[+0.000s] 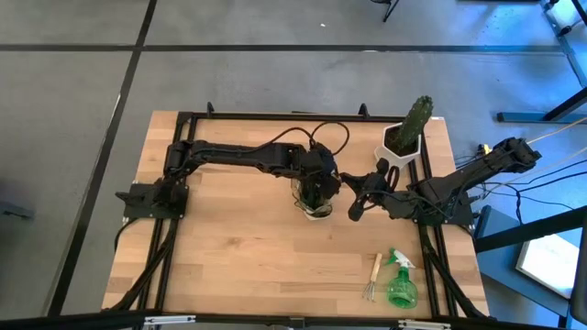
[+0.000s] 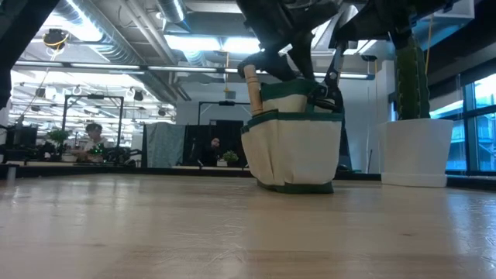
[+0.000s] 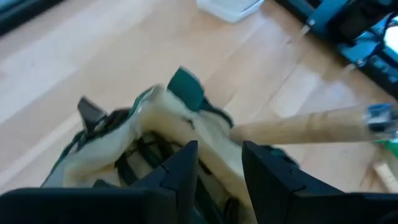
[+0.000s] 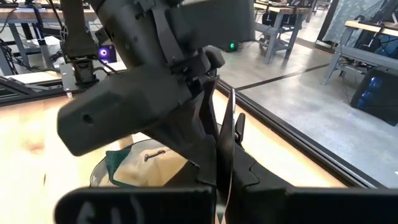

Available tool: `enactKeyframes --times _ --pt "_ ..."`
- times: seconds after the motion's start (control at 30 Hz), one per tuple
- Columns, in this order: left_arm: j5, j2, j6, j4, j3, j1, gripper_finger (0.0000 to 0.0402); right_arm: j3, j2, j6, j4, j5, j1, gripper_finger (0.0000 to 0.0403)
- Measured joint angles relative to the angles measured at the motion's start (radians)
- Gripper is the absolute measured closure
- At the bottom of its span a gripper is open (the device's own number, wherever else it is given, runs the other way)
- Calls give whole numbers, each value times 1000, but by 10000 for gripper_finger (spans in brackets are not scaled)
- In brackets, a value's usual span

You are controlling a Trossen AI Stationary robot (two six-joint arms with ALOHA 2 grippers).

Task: Pick & Place Garden tools in Gardening bag
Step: Put the brown trowel into the green gardening bag

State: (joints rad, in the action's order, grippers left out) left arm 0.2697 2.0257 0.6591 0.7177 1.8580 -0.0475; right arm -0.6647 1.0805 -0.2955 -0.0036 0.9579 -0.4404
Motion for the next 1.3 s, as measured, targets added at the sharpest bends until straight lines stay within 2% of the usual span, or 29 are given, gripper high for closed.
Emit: enactKeyframes --times 0.4,0.97,1.3 --pt "-41 45 19 -22 -2 1 281 0 0 0 18 0 0 403" --pt "-34 53 38 -69 0 -10 281 0 0 -34 -6 -8 -2 403" --pt "-34 54 37 -68 0 -21 281 0 -3 -41 -60 52 -8 403"
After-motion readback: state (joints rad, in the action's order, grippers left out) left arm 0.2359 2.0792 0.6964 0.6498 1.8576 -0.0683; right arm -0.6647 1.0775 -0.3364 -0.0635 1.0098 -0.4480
